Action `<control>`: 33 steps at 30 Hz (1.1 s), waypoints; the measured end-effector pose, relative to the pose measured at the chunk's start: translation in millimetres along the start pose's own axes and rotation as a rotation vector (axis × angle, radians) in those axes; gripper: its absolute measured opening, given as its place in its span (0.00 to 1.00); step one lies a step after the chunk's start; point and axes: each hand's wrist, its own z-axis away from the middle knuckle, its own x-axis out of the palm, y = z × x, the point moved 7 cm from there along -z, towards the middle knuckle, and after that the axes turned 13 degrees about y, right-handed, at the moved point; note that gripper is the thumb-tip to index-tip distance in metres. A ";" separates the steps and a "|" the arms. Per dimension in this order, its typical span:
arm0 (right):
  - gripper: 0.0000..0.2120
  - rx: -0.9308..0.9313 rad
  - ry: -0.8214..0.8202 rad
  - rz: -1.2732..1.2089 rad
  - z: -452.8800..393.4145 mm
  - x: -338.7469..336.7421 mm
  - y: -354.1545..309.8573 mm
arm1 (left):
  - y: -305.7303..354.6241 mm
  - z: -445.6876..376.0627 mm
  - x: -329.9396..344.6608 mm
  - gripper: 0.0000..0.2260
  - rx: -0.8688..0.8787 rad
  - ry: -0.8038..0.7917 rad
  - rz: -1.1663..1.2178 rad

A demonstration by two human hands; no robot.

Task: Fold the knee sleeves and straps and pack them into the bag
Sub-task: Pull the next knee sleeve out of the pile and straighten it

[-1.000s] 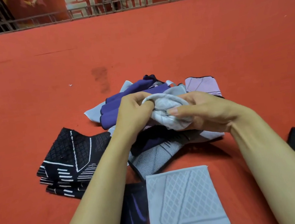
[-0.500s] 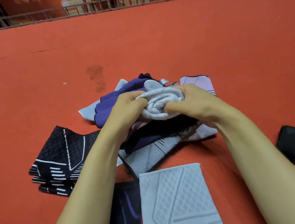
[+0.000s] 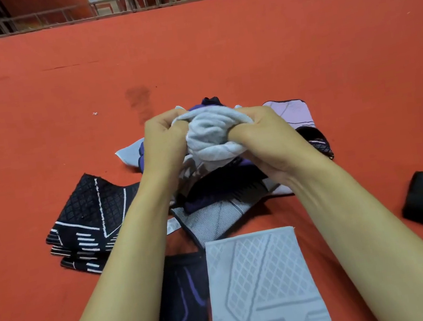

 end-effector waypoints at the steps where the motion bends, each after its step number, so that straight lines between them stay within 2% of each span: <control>1: 0.15 0.046 -0.030 -0.173 3.5 4.0 -3.6 | 1.9 -1.3 -0.6 0.10 0.016 0.014 -0.020; 3: 0.17 0.147 -0.129 -0.504 9.2 13.5 -12.8 | 11.7 1.9 4.2 0.14 0.083 0.016 -0.085; 5: 0.24 0.228 -0.275 -0.710 15.0 22.7 -21.3 | 17.6 16.0 18.9 0.15 0.109 -0.098 -0.187; 8: 0.44 0.359 -0.439 -0.916 21.4 29.5 -22.9 | 0.3 32.0 31.7 0.05 -0.067 -0.315 -0.066; 9: 0.46 0.413 -0.458 -0.984 21.9 28.5 -21.2 | -5.4 36.0 34.1 0.01 -0.126 -0.389 0.004; 10: 0.42 0.436 -0.461 -1.012 23.3 26.8 -22.8 | -9.7 38.5 35.3 0.04 -0.165 -0.462 0.010; 11: 0.34 0.429 -0.434 -0.989 22.8 22.7 -20.8 | -13.0 39.5 34.7 0.06 -0.192 -0.519 0.002; 13: 0.15 0.359 -0.337 -0.861 22.4 10.2 -23.3 | -15.7 37.7 32.6 0.10 -0.211 -0.562 -0.010; 14: 0.12 0.341 -0.307 -0.837 21.5 5.1 -25.1 | -15.0 36.0 29.9 0.12 -0.211 -0.570 -0.009; 15: 0.11 0.338 -0.269 -0.850 17.9 -0.7 -24.2 | -15.3 31.7 26.7 0.12 -0.213 -0.553 0.002; 17: 0.09 0.376 -0.136 -0.916 8.4 -14.1 -17.0 | -8.8 17.5 15.7 0.05 -0.193 -0.406 0.070; 19: 0.06 0.408 0.035 -0.888 -2.5 -30.0 -2.2 | 4.3 5.7 1.3 0.09 -0.214 -0.195 0.212; 21: 0.16 0.381 0.090 -0.798 -5.4 -39.5 -1.7 | 19.5 1.6 -7.7 0.12 -0.212 -0.074 0.285; 23: 0.20 0.342 0.112 -0.698 -7.3 -45.2 -3.3 | 31.2 2.0 -9.4 0.14 -0.101 -0.082 0.156; 26: 0.08 0.310 0.105 -0.581 -7.7 -47.5 -4.6 | 41.9 14.2 1.8 0.19 0.059 -0.281 -0.094; 28: 0.06 0.301 0.081 -0.539 -8.1 -46.4 -2.9 | 42.3 26.6 11.0 0.17 0.117 -0.424 -0.218; 29: 0.06 0.303 0.067 -0.535 -8.5 -44.4 -1.0 | 42.6 30.4 13.7 0.15 0.133 -0.447 -0.234; 30: 0.07 0.311 0.054 -0.544 -7.9 -41.4 -0.8 | 43.8 31.0 14.9 0.14 0.159 -0.426 -0.224; 33: 0.09 0.311 0.058 -0.509 -7.4 -39.0 0.8 | 50.3 21.4 7.5 0.12 0.313 -0.235 -0.159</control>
